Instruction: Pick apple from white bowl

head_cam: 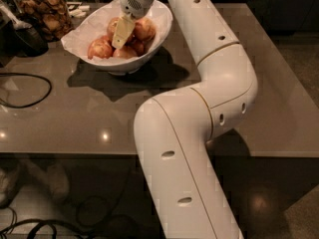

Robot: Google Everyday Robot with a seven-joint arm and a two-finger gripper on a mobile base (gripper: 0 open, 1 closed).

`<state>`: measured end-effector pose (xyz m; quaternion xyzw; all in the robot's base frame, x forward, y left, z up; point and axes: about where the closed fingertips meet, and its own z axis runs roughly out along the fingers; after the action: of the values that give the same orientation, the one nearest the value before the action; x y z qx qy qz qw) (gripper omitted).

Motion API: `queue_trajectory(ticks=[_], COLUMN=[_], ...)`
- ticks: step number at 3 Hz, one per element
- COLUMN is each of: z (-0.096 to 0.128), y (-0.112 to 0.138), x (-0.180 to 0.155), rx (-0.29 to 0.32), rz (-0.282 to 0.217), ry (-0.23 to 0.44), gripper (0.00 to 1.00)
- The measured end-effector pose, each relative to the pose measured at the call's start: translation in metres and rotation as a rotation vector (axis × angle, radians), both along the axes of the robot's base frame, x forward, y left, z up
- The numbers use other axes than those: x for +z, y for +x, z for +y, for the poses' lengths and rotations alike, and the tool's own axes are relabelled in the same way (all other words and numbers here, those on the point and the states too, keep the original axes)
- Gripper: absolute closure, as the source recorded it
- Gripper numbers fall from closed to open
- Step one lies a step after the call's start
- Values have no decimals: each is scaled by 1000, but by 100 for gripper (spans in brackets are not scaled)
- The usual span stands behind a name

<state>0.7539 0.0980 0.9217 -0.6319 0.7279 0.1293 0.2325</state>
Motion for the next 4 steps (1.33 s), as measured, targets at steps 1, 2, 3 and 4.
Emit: queue_trajectory(ticks=[1, 2, 3, 4], z=[0, 0, 0, -4], y=[0, 0, 0, 5], x=[0, 0, 0, 28], rx=[0, 0, 0, -34], rz=[0, 0, 0, -61], ry=[0, 0, 0, 46], gripper=[62, 85, 100, 100])
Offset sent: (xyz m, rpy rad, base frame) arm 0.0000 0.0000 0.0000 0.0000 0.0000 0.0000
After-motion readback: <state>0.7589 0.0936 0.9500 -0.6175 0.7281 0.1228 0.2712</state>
